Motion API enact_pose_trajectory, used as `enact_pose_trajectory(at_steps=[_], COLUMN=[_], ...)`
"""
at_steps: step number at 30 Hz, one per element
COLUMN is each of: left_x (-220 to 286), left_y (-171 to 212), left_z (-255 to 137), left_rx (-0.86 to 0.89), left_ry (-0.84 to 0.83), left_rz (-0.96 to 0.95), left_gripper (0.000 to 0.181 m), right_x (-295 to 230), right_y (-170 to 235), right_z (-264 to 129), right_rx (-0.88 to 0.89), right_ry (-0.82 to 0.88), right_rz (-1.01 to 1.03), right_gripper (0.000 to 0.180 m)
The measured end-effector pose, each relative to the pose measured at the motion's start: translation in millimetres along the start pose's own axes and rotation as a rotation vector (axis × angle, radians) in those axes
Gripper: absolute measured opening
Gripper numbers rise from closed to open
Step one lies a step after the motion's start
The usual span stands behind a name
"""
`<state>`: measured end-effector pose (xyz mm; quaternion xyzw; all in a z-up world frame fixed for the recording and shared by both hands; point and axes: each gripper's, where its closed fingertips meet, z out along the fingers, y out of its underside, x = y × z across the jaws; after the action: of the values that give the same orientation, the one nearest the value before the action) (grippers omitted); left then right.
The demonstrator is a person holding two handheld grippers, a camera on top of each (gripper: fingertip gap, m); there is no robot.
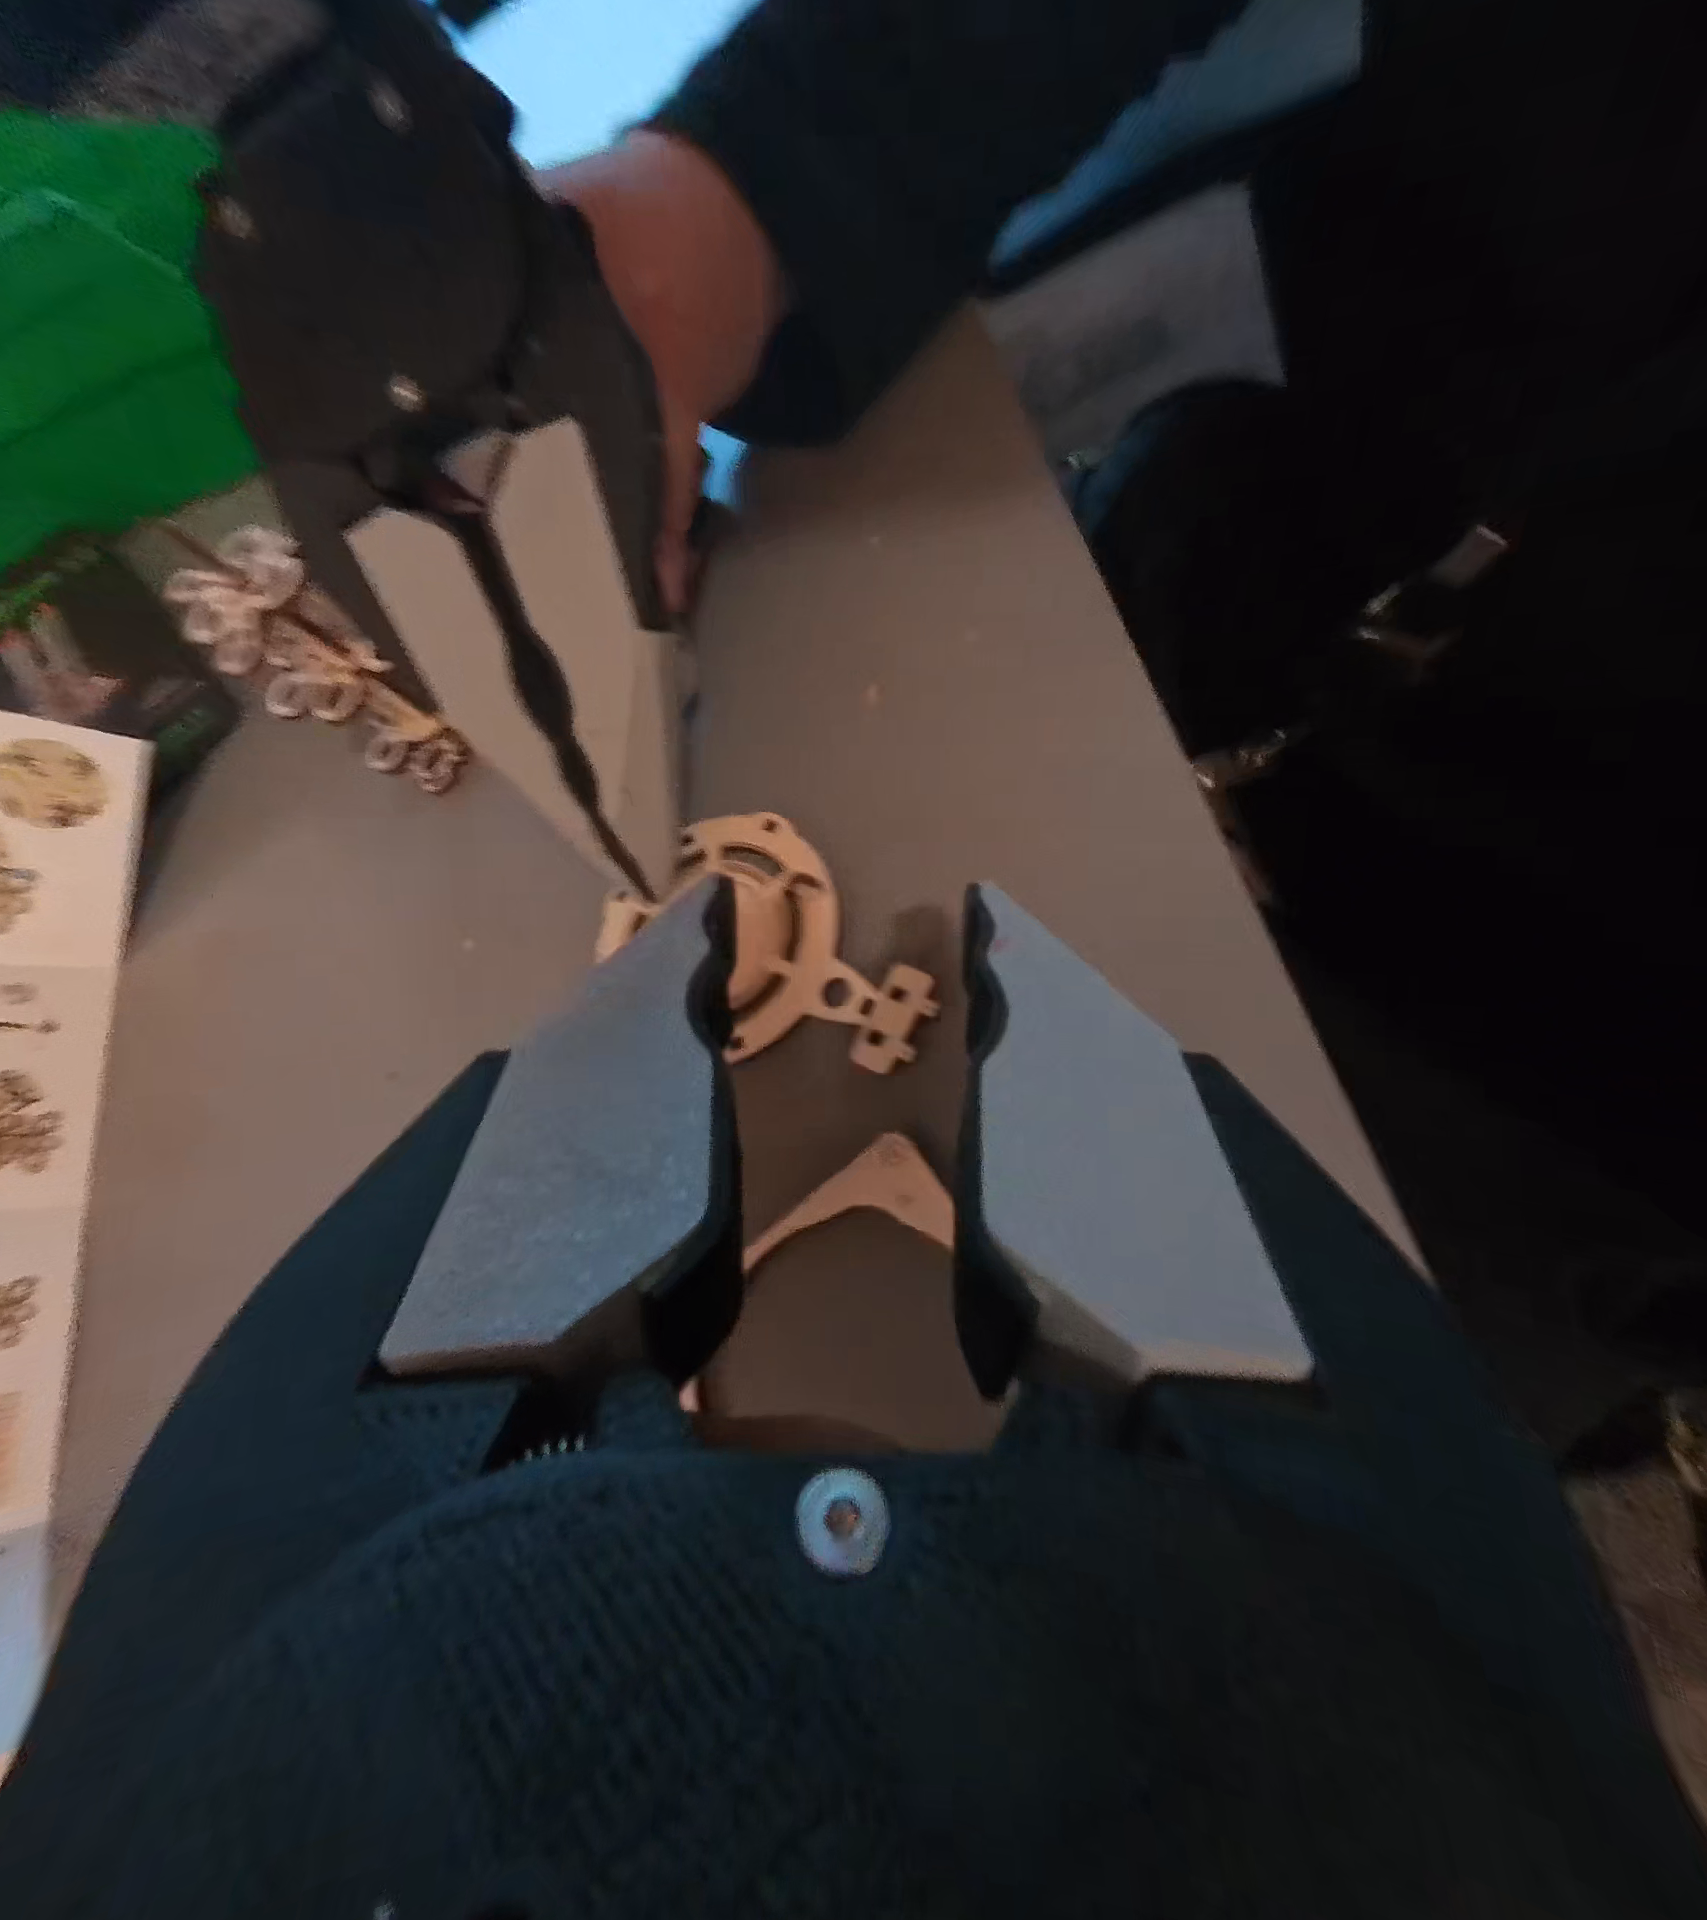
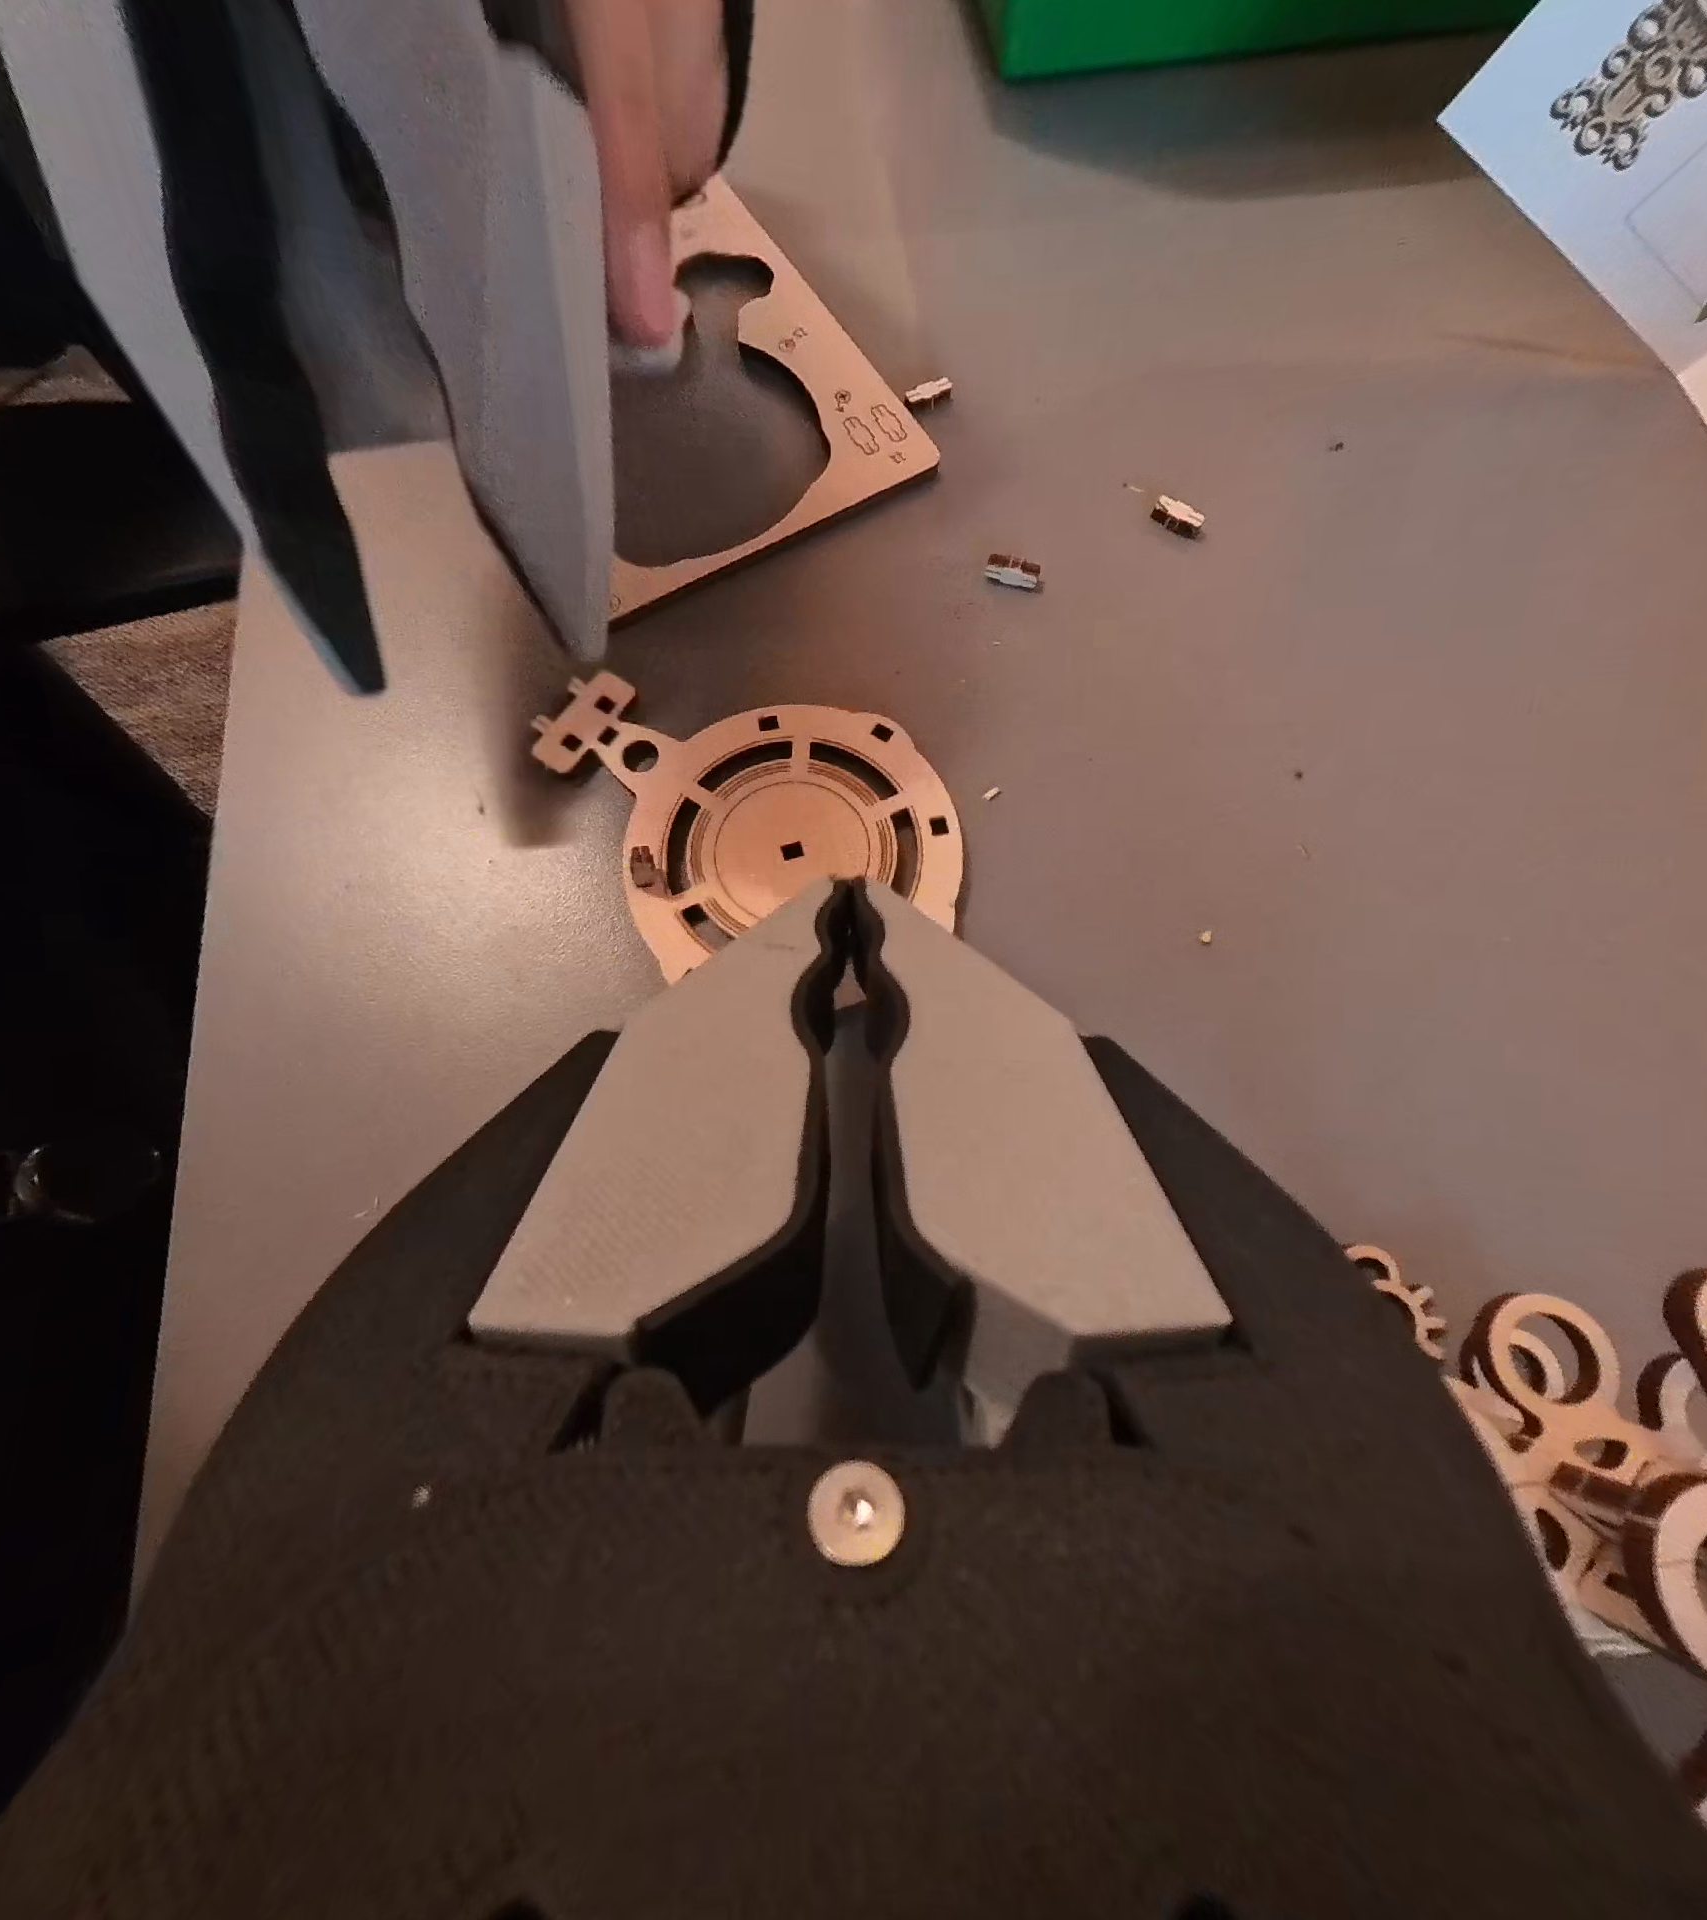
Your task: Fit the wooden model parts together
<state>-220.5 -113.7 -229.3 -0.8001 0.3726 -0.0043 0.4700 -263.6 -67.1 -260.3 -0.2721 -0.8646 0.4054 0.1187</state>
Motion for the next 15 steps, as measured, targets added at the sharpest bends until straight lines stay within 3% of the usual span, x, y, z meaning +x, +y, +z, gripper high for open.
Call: enact_pose_trajectory(at_steps=[5, 15], left_x=[-17, -21], left_y=[24, 39], left_z=[11, 23], left_rx=[-0.122, -0.153], left_ry=[-0.05, -0.03], left_rz=[-0.057, -0.127], left_gripper=[0.005, 0.0], right_x=[-14, -33], right_y=[-4, -16], right_z=[-6, -7], right_rx=[0.024, 0.002], right_ry=[-0.049, -0.106], right_rz=[-0.059, -0.142], right_gripper=[0.0, 0.0])
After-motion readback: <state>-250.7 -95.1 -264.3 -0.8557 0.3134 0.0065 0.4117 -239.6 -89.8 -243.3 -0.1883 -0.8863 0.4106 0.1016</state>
